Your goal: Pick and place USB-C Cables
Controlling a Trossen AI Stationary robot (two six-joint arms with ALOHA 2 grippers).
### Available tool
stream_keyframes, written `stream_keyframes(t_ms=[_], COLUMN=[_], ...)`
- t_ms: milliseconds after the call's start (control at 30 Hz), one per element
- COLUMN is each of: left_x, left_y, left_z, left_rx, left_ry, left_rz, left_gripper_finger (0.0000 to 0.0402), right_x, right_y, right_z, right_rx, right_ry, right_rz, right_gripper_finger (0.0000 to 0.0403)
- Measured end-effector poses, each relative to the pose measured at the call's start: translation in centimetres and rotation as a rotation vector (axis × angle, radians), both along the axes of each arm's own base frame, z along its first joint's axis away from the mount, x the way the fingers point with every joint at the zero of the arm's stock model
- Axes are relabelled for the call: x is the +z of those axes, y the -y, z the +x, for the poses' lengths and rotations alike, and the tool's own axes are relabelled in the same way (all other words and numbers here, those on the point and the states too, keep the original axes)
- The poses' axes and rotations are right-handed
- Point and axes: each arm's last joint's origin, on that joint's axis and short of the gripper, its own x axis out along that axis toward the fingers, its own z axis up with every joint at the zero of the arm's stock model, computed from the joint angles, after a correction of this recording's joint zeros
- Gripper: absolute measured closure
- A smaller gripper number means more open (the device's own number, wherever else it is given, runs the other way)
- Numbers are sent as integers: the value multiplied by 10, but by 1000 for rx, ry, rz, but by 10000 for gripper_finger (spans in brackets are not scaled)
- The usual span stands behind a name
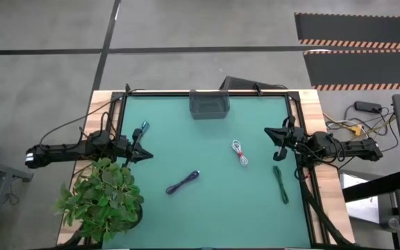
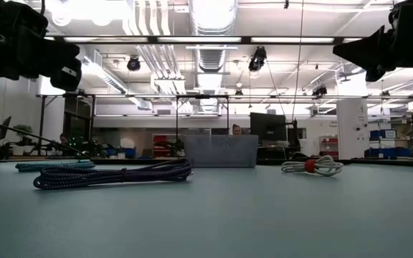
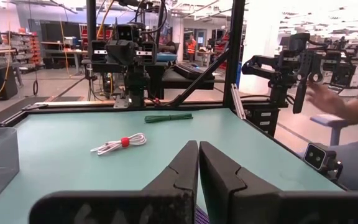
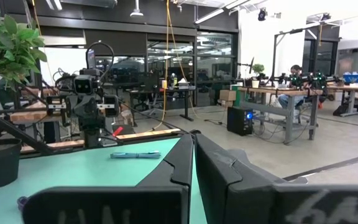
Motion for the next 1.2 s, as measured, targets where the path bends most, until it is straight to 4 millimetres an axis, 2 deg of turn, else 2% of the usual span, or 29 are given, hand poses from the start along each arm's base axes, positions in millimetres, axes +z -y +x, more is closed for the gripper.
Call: stream_keyframes(t_ms=[400, 633, 800, 1033, 1200], left_x=[1, 14, 25, 30, 27], left_y=[0, 0, 0, 0, 0], left_z=[0, -1, -3, -5, -3], left_rx=[2, 14, 15, 17, -12], left_ry=[10, 149, 259, 315, 242], left_rz=[1, 15, 26, 29, -176], left_gripper_finger=[402, 402, 402, 402, 402], right_x=[0, 0, 0, 0, 0], right_y=[0, 0, 0, 0, 0], right_z=[0, 0, 0, 0, 0], right_rx=[0, 43, 46, 46, 53], right_ry=[1, 76, 82, 83, 96], right_rz=[1, 209, 225, 225, 263], right_gripper_finger=[394, 394, 394, 394, 394])
